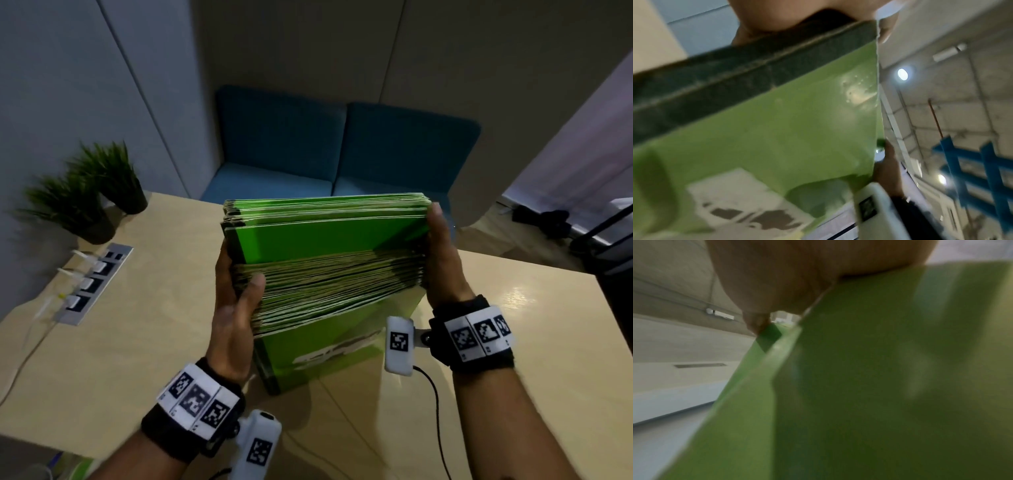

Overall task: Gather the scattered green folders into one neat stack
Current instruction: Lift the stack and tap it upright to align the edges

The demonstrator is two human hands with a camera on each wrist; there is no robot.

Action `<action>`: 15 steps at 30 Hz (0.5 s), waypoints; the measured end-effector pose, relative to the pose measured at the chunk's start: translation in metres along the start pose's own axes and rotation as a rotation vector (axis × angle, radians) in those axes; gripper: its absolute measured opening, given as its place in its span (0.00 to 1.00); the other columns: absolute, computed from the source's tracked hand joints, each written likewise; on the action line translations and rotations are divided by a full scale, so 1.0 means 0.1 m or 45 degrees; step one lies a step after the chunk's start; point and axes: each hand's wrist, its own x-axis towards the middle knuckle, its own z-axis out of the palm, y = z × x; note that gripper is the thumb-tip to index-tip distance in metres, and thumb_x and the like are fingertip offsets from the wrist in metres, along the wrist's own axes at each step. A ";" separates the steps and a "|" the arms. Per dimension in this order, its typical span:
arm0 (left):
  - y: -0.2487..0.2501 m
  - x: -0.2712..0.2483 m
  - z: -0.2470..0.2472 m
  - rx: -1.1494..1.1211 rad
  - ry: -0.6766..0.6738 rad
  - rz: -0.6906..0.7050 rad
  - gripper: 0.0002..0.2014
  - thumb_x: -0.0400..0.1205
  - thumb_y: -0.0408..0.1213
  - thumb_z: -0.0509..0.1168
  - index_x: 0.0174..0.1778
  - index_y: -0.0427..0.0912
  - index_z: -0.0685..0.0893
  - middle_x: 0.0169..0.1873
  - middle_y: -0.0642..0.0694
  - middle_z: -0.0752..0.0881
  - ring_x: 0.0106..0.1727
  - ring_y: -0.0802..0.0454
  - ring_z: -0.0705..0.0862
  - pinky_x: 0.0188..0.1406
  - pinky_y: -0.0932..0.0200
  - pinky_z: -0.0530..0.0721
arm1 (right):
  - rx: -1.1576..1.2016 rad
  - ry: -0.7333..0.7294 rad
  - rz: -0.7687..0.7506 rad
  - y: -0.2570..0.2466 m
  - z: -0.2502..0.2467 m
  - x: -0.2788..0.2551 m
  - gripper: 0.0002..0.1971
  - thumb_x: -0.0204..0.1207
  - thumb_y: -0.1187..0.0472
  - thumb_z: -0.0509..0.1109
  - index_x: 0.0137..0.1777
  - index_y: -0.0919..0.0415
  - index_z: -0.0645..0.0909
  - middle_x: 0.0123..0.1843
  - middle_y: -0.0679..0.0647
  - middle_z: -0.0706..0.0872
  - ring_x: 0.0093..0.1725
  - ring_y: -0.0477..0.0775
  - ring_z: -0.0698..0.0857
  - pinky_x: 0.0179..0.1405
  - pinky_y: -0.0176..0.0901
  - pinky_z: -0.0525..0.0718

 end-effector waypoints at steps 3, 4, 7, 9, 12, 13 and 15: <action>0.01 0.03 0.04 -0.147 -0.030 -0.068 0.31 0.78 0.39 0.63 0.79 0.58 0.66 0.71 0.47 0.80 0.70 0.43 0.80 0.69 0.30 0.74 | -0.121 -0.043 -0.013 0.27 -0.14 -0.03 0.29 0.65 0.32 0.73 0.61 0.49 0.82 0.52 0.49 0.90 0.51 0.54 0.88 0.47 0.48 0.86; 0.00 0.04 0.04 -0.141 -0.030 -0.063 0.31 0.78 0.37 0.62 0.79 0.58 0.67 0.71 0.48 0.81 0.70 0.43 0.80 0.71 0.31 0.74 | -0.028 -0.045 0.008 0.33 -0.15 -0.06 0.25 0.70 0.41 0.74 0.64 0.53 0.81 0.54 0.53 0.90 0.52 0.56 0.88 0.49 0.49 0.86; -0.07 0.06 0.00 -0.125 -0.012 -0.077 0.33 0.76 0.40 0.64 0.79 0.60 0.66 0.72 0.50 0.79 0.73 0.46 0.77 0.75 0.34 0.69 | 0.203 -0.002 0.016 0.42 -0.13 -0.13 0.19 0.76 0.61 0.65 0.66 0.60 0.80 0.54 0.59 0.90 0.50 0.57 0.89 0.45 0.45 0.86; -0.07 0.06 -0.01 -0.161 -0.059 -0.116 0.33 0.78 0.40 0.62 0.80 0.63 0.64 0.74 0.51 0.77 0.74 0.44 0.76 0.76 0.33 0.68 | 0.227 0.072 0.007 0.42 -0.09 -0.12 0.19 0.77 0.68 0.61 0.67 0.60 0.81 0.54 0.60 0.89 0.48 0.57 0.88 0.41 0.44 0.85; -0.03 0.04 -0.02 -0.309 -0.181 -0.174 0.30 0.83 0.40 0.60 0.81 0.61 0.62 0.74 0.48 0.77 0.72 0.41 0.78 0.69 0.35 0.78 | 0.186 0.179 -0.029 0.41 -0.01 -0.09 0.18 0.76 0.67 0.60 0.59 0.52 0.86 0.49 0.58 0.89 0.44 0.56 0.86 0.39 0.45 0.82; 0.00 0.03 -0.01 -0.348 -0.213 -0.172 0.29 0.83 0.44 0.59 0.81 0.60 0.62 0.74 0.46 0.77 0.72 0.41 0.79 0.67 0.37 0.80 | 0.175 0.184 -0.054 0.44 -0.02 -0.09 0.15 0.76 0.62 0.62 0.56 0.50 0.87 0.49 0.58 0.89 0.45 0.57 0.85 0.42 0.47 0.82; 0.05 0.03 0.03 -0.392 -0.237 -0.150 0.31 0.82 0.54 0.60 0.82 0.57 0.62 0.74 0.44 0.77 0.72 0.39 0.78 0.65 0.37 0.81 | 0.215 0.160 -0.127 0.58 -0.06 -0.13 0.17 0.74 0.45 0.68 0.57 0.52 0.86 0.52 0.58 0.88 0.52 0.60 0.85 0.50 0.54 0.82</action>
